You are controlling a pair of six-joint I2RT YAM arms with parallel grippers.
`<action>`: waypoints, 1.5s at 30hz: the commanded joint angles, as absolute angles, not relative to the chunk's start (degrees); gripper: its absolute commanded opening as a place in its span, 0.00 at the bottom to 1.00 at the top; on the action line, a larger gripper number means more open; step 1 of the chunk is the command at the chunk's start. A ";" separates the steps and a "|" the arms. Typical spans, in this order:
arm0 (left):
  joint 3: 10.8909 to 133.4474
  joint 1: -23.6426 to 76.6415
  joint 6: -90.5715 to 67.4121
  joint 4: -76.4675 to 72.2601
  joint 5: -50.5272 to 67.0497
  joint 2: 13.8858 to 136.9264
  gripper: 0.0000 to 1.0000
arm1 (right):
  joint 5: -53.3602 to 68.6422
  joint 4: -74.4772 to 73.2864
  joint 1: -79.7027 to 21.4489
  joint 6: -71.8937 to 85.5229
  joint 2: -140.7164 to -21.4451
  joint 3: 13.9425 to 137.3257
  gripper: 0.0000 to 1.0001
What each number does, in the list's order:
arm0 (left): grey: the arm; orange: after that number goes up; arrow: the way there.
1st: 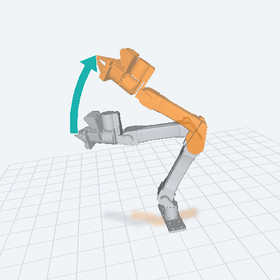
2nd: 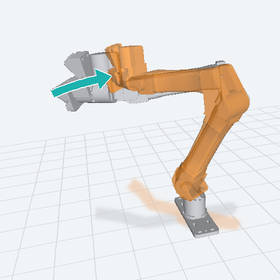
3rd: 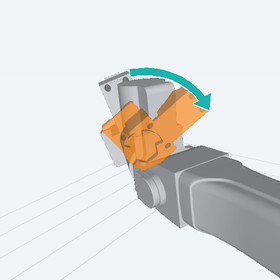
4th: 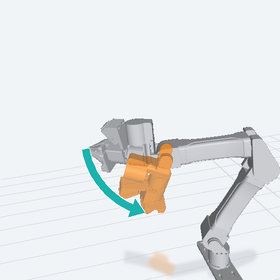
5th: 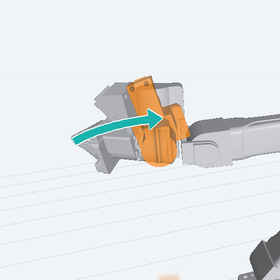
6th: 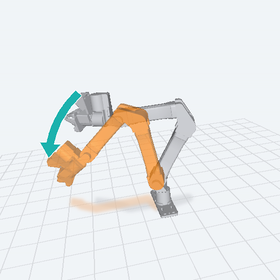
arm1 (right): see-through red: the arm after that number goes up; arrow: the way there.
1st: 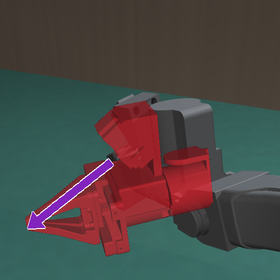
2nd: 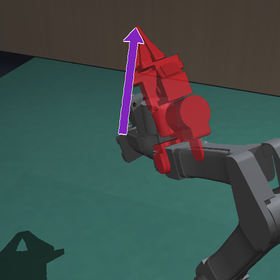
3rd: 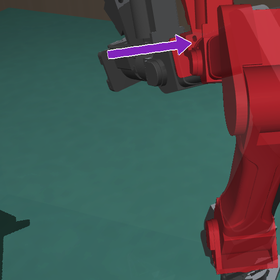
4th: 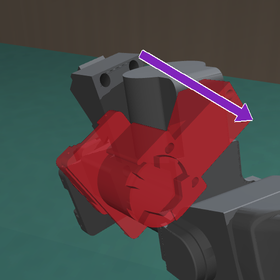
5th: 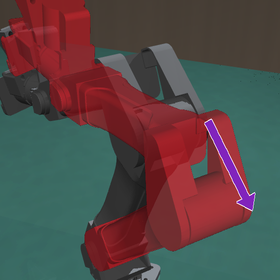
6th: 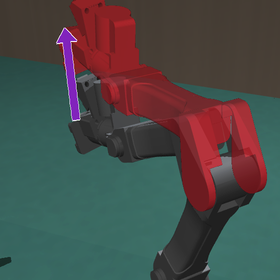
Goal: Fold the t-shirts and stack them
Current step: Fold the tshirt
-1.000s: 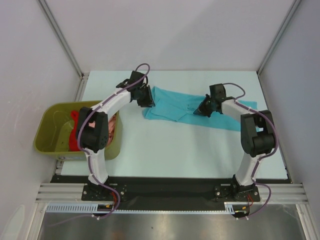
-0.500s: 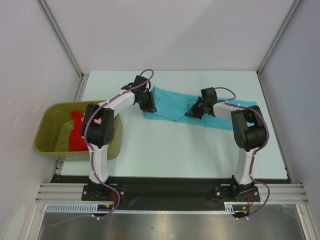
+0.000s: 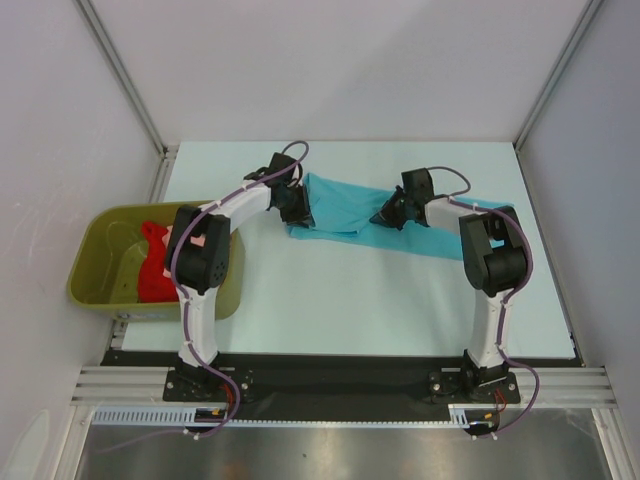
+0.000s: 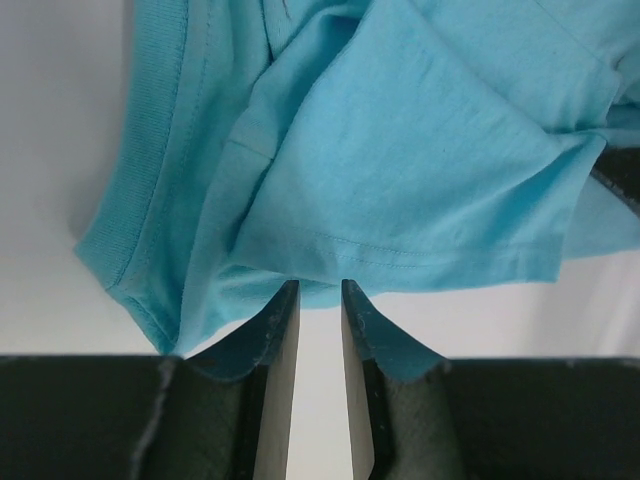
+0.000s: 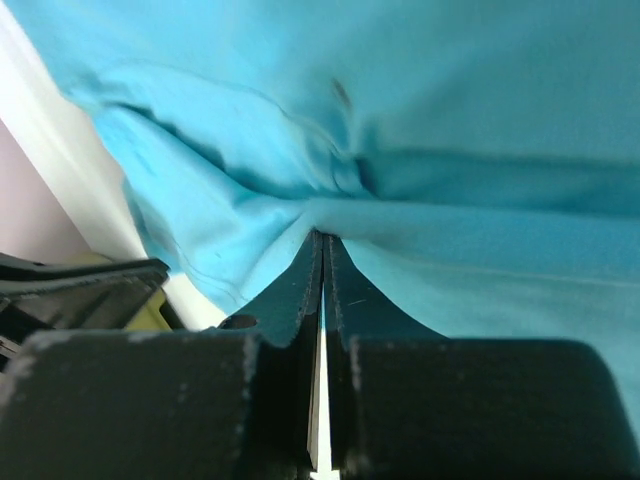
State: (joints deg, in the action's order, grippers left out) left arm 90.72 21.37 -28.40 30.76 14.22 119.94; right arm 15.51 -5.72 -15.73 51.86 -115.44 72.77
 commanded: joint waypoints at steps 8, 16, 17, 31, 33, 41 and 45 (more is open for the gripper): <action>91.76 21.88 -27.42 29.00 16.35 119.36 0.28 | 14.59 -6.41 -13.36 46.50 -120.85 82.96 0.00; 93.86 21.97 -28.48 28.48 18.10 119.00 0.31 | 15.38 -13.52 -13.10 42.98 -116.46 83.85 0.07; 94.30 21.97 -28.56 28.56 18.11 119.26 0.30 | 15.64 -14.75 -13.01 43.59 -116.02 84.02 0.11; 97.73 22.94 -29.09 29.71 19.42 121.73 0.32 | 18.81 -4.49 -13.97 56.07 -112.94 71.55 0.43; 97.82 23.03 -29.09 29.62 19.68 121.90 0.32 | 19.42 -2.74 -13.89 57.56 -113.81 71.54 0.43; 97.47 23.73 -29.27 29.53 20.83 122.26 0.32 | 20.13 -0.61 -13.10 58.18 -118.12 76.28 0.43; 96.59 23.99 -28.74 30.23 19.43 121.47 0.32 | 19.34 -1.93 -12.48 56.17 -119.27 79.09 0.41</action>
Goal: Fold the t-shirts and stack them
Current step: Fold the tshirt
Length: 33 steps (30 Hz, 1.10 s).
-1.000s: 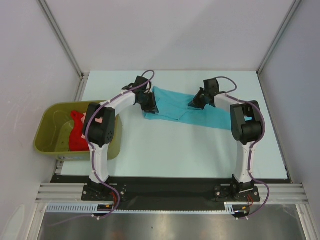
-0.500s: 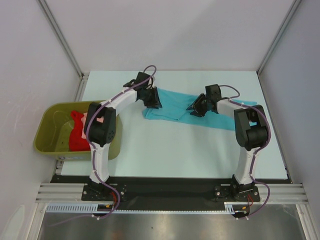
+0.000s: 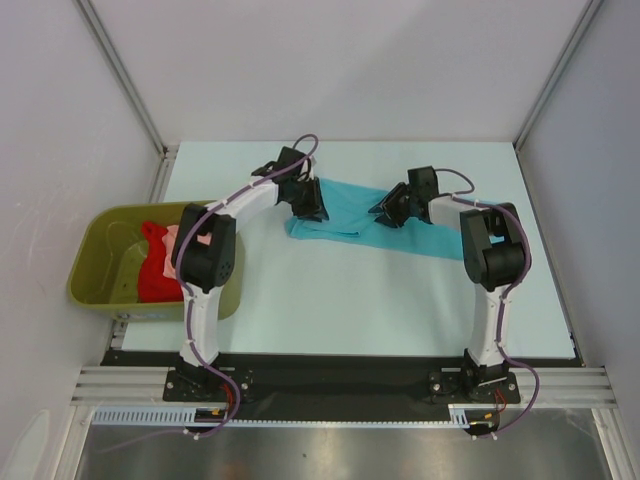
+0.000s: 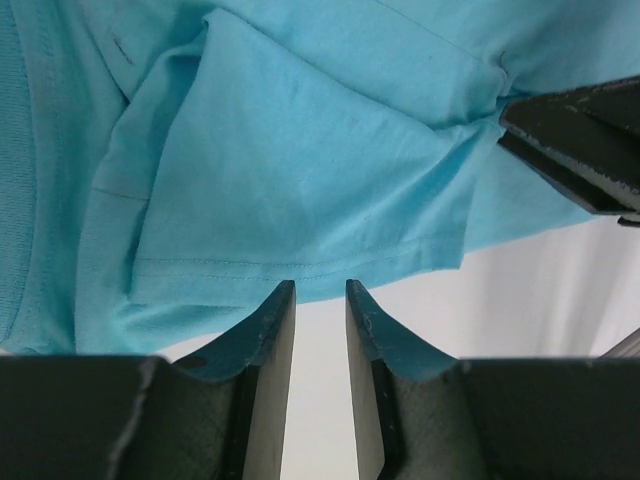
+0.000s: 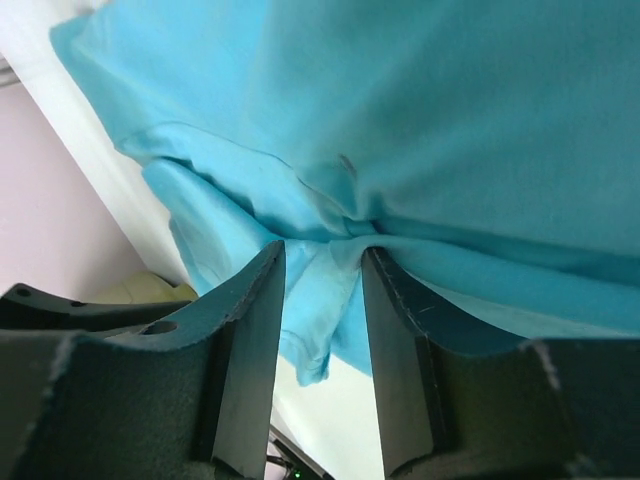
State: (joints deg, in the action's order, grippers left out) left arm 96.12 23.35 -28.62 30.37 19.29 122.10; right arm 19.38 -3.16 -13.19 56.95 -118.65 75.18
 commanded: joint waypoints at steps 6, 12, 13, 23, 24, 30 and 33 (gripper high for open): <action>93.44 23.99 -29.09 33.04 11.53 116.83 0.39 | 22.15 -6.67 -11.95 52.30 -119.19 80.77 0.46; 88.33 23.55 -31.46 34.10 5.98 111.80 0.57 | 20.13 -23.98 -8.71 42.05 -109.27 77.36 0.68; 88.16 23.47 -31.64 34.19 5.89 111.54 0.57 | 19.17 -25.39 -6.79 40.53 -104.90 74.82 0.69; 83.34 20.83 -36.73 31.65 12.13 111.53 0.54 | 19.16 -29.89 14.72 34.54 -87.91 59.60 0.68; 82.80 20.13 -37.17 31.55 12.39 111.27 0.55 | 19.25 -30.32 16.59 34.11 -87.28 57.68 0.68; 82.53 19.16 -37.61 33.57 7.30 109.87 0.65 | 11.34 -35.60 25.82 29.18 -87.45 56.34 0.69; 81.65 19.16 -39.37 32.52 5.98 109.95 0.69 | 11.16 -33.49 27.94 28.65 -88.76 55.72 0.71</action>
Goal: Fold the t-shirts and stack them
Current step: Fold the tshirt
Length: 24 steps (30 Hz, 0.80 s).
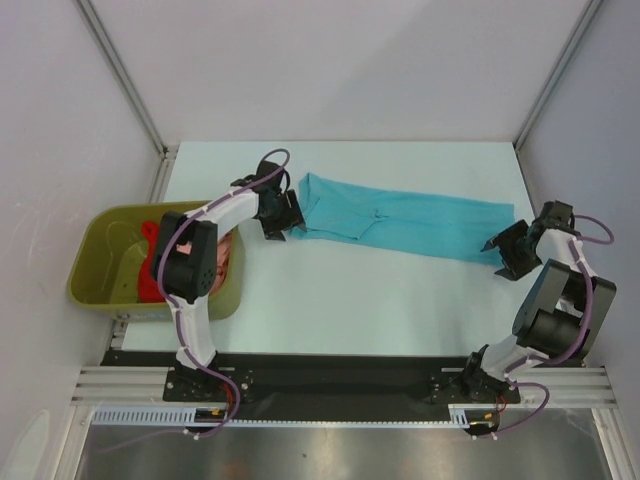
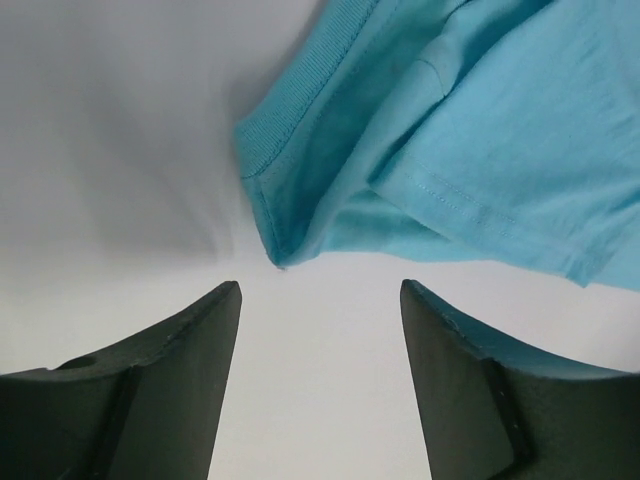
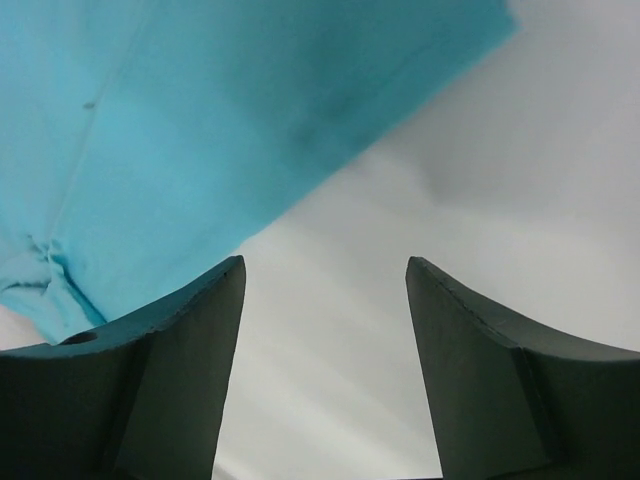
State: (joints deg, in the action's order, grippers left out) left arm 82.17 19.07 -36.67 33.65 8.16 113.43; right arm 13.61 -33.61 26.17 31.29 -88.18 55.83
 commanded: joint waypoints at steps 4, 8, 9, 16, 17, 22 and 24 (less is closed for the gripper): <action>81.91 19.16 -39.81 31.99 3.08 110.92 0.72 | 10.20 -31.12 29.26 27.95 -92.19 57.82 0.72; 81.21 18.99 -40.78 30.85 1.93 111.35 0.72 | 9.76 -31.03 30.76 27.51 -96.94 60.64 0.72; 81.38 18.98 -40.96 30.59 2.02 111.53 0.72 | 10.02 -30.85 31.02 27.51 -97.47 60.91 0.72; 82.44 18.98 -42.28 29.18 3.60 114.34 0.68 | 8.88 -31.20 31.64 26.19 -99.84 62.75 0.72; 82.53 18.90 -42.19 29.18 3.52 114.61 0.67 | 8.96 -31.20 31.64 26.19 -100.19 62.75 0.72; 83.76 18.63 -42.19 29.27 3.61 117.06 0.52 | 8.35 -31.29 31.20 26.19 -101.34 63.10 0.70; 84.64 18.54 -42.10 29.09 3.08 117.42 0.47 | 7.48 -31.03 31.46 26.19 -101.34 62.84 0.67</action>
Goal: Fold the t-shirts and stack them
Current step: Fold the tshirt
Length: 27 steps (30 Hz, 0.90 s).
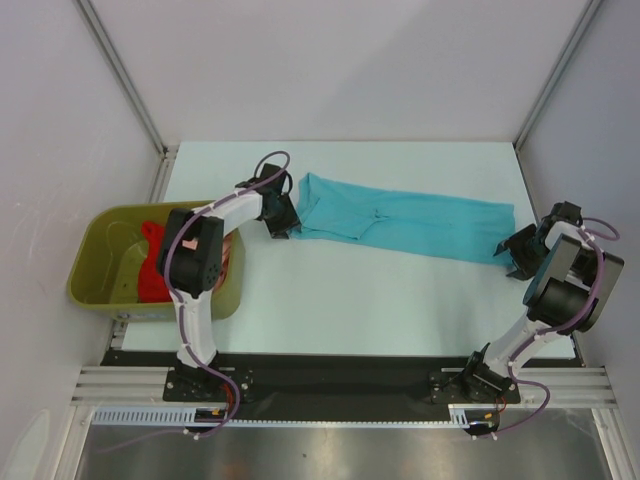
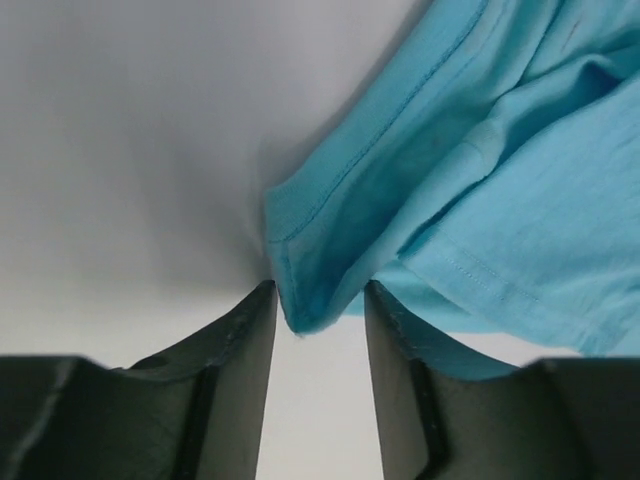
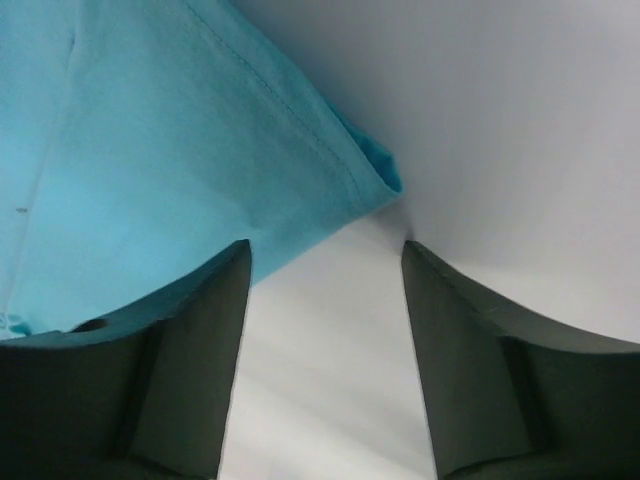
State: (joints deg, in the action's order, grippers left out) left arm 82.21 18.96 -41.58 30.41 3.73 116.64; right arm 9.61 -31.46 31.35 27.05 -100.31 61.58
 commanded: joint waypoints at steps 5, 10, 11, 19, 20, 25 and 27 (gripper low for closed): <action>86.39 18.37 -41.40 27.69 1.32 118.56 0.38 | 7.21 -29.62 31.73 25.75 -103.18 62.40 0.54; 88.24 18.28 -40.78 26.81 0.44 120.06 0.24 | 6.95 -28.04 31.47 27.68 -104.50 61.26 0.43; 88.85 18.19 -40.69 26.72 0.09 120.32 0.22 | 6.51 -27.78 31.38 28.03 -104.50 60.65 0.40; 94.91 18.11 -38.94 25.31 -2.02 124.01 0.00 | 5.45 -26.62 29.80 32.08 -102.31 54.94 0.00; 96.75 18.02 -38.41 25.14 -2.20 124.62 0.01 | 4.93 -27.15 29.19 33.30 -101.78 54.32 0.00; 104.39 17.49 -37.27 23.64 -2.81 129.80 0.00 | 3.08 -31.55 24.00 41.91 -90.29 45.12 0.00; 106.69 17.05 -37.18 22.59 -2.20 131.56 0.00 | 2.37 -34.17 20.68 46.57 -84.15 42.64 0.00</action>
State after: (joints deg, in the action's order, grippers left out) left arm 101.82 18.31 -38.87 25.89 -1.02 129.45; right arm 5.96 -24.62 24.45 39.24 -90.39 47.64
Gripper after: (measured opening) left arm 0.023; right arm 0.011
